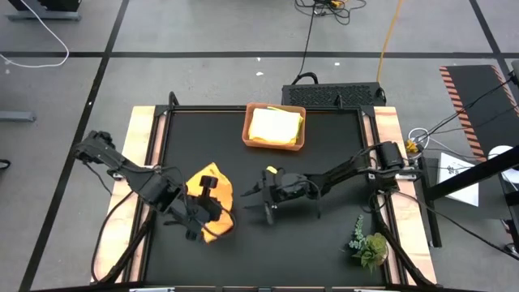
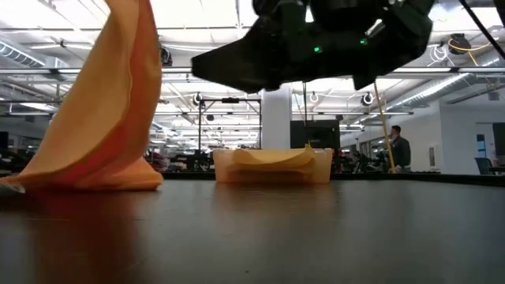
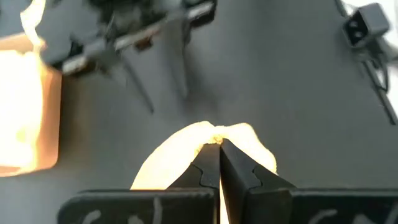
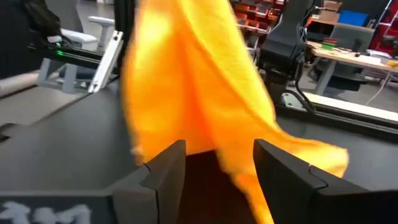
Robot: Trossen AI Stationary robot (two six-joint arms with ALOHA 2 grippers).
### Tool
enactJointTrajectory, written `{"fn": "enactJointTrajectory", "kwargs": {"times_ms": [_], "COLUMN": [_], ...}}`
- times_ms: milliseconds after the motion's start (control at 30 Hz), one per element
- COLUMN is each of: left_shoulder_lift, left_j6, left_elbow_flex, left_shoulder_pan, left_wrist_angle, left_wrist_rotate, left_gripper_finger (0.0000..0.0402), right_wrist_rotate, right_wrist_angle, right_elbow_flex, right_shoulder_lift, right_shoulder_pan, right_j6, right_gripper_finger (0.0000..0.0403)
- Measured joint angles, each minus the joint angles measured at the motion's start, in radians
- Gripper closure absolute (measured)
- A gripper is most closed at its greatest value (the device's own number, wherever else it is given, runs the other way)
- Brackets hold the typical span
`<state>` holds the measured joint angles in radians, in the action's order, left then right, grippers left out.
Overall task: Fold microfiber towels
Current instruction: Fold the orange microfiber towel
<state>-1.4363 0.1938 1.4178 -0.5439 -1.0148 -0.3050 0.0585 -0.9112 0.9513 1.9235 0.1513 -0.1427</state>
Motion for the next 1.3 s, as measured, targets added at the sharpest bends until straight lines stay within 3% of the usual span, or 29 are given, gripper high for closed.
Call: {"fn": "enactJointTrajectory", "kwargs": {"times_ms": [233,600,733,967,1300], "left_shoulder_lift": [-0.103,-0.116,-0.115,-0.115,-0.115], "left_j6": [0.02,0.092,-0.012,-0.151,-0.086], "left_elbow_flex": [0.193,0.386,0.46,0.484,0.484], "left_shoulder_pan": [-0.069,-0.159,-0.186,-0.186,-0.186], "left_wrist_angle": [-0.163,-0.345,-0.299,-0.199,-0.27], "left_wrist_rotate": [-0.035,-0.113,-0.196,-0.195,-0.222], "left_gripper_finger": [0.0401,0.0401,0.0401,0.0401,0.0401], "right_wrist_rotate": [-0.003,-0.006,-0.005,0.001,0.297], "right_wrist_angle": [0.073,0.093,0.083,0.074,0.023], "right_elbow_flex": [0.072,0.073,0.073,0.073,0.072], "right_shoulder_lift": [0.063,0.069,0.069,0.069,0.069], "right_shoulder_pan": [0.0,-0.02,-0.029,-0.031,0.011], "right_j6": [-0.03,-0.038,-0.038,-0.027,0.026], "right_gripper_finger": [0.0203,0.0202,0.0202,0.0202,0.0202]}}
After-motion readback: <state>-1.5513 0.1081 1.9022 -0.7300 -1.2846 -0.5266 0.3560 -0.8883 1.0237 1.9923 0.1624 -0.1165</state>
